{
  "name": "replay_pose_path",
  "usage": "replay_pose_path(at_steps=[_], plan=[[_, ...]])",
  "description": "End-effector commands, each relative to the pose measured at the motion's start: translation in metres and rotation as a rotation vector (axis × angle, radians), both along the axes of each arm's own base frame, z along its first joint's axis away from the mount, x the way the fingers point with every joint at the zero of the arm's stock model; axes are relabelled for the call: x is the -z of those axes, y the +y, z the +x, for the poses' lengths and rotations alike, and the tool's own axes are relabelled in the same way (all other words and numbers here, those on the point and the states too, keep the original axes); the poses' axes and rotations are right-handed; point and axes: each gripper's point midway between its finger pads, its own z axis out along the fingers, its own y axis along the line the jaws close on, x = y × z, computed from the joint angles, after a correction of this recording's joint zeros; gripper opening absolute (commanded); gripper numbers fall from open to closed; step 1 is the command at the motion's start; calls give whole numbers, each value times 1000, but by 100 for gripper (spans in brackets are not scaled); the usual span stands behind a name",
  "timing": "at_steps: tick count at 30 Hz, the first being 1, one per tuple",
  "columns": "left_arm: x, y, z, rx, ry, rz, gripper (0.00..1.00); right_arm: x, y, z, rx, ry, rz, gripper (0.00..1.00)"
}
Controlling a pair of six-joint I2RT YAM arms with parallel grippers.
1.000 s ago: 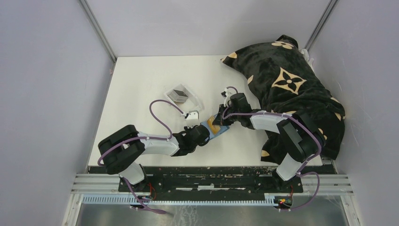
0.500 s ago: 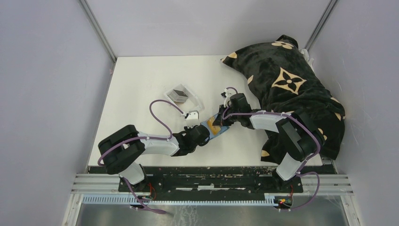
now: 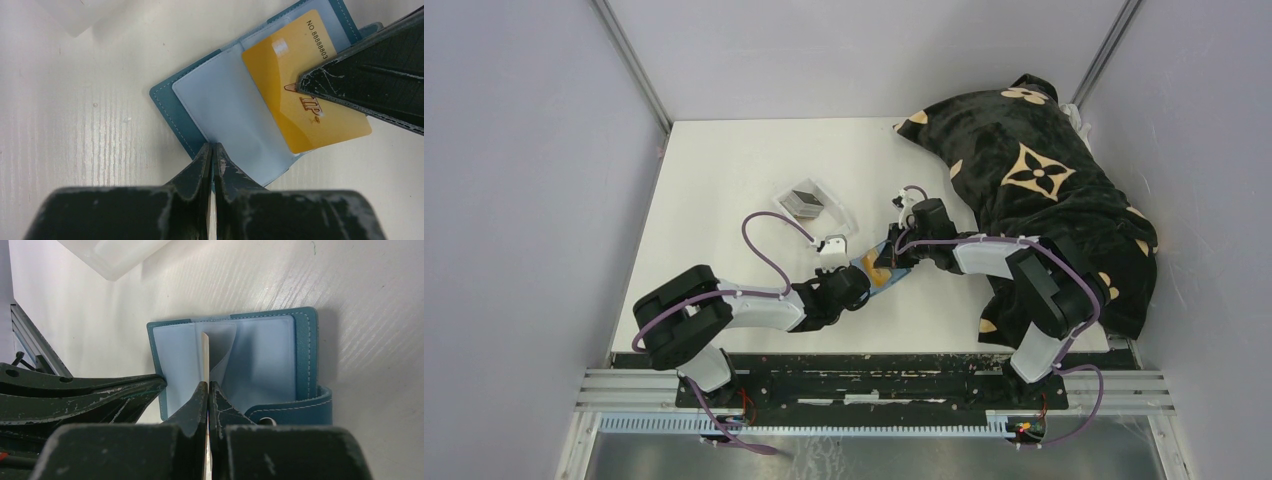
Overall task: Put the credit cards into the card holder
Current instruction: Insert the credit card into the card holder.
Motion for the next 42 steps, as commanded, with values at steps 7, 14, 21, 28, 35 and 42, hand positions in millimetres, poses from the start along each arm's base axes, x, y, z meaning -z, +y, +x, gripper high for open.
replay_pose_path(at_steps=[7, 14, 21, 28, 35, 42], plan=[[22, 29, -14, -30, 55, 107, 9, 14, 0, -4, -4, 34, -15, 1], [24, 38, -18, -41, 67, 130, 9, 19, -3, -6, 5, 44, -28, 1], [30, 50, -24, -61, 87, 163, 9, 26, -5, -4, 17, 59, -44, 1], [38, 55, -27, -63, 107, 195, 9, 32, -5, -3, 30, 82, -49, 1], [44, 55, -28, -61, 128, 212, 9, 37, -8, -4, 38, 100, -67, 1], [45, 55, -28, -62, 131, 218, 8, 43, -10, -5, 45, 122, -82, 1]])
